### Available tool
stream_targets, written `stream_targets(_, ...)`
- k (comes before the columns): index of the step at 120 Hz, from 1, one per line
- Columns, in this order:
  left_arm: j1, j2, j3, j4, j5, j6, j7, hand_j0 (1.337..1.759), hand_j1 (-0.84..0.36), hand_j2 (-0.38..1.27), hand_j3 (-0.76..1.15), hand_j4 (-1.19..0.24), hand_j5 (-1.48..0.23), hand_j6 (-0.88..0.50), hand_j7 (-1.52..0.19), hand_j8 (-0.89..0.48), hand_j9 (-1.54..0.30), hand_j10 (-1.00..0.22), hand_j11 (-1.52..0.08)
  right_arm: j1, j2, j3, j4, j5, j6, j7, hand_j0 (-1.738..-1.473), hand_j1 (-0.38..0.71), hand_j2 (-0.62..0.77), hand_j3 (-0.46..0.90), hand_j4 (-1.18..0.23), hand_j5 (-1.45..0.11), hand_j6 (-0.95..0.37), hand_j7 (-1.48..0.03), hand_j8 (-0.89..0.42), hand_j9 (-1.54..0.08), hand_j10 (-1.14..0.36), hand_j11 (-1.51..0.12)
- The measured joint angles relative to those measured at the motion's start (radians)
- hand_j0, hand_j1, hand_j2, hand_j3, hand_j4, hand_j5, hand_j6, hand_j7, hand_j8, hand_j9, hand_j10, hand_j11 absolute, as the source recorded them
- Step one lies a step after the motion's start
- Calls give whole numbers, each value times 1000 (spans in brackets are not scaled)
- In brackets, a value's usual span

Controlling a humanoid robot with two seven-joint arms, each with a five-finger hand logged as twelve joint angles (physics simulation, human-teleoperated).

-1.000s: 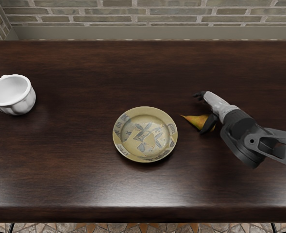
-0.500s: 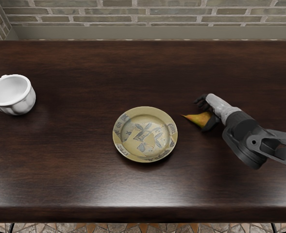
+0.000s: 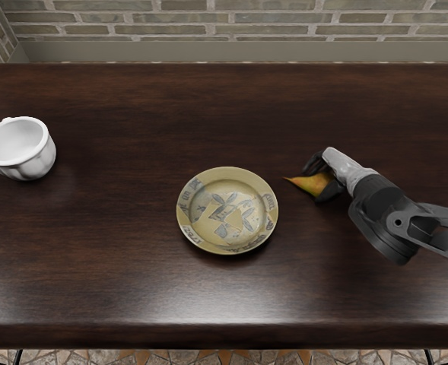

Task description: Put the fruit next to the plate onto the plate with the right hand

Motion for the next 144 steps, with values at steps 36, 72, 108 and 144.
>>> stream_targets(36,0,0,0,-1,0,0,0,1658,349,0,0,0,0,0,0,0,0,0,0,-6,1,3,0,0,5,1,-1648,191,130,-1,-742,-927,-431,-946,-399,-947,-530,-967)
stream_targets(72,0,0,0,0,0,0,0,1658,349,0,0,0,0,0,0,0,0,0,0,2,-9,14,0,35,27,0,-1648,213,185,1,-770,-980,-387,-991,-376,-996,-500,-1021)
stream_targets(108,0,0,0,0,0,0,0,1658,349,0,0,0,0,0,0,0,0,0,0,8,-17,220,0,181,288,1,-1651,195,175,1,-751,-1026,-394,-996,-371,-1035,-495,-1067)
stream_targets(144,0,0,0,0,0,0,0,1658,349,0,0,0,0,0,0,0,0,0,0,6,11,377,0,303,535,1,-1652,197,173,1,-739,-1026,-398,-988,-377,-1013,-502,-1048)
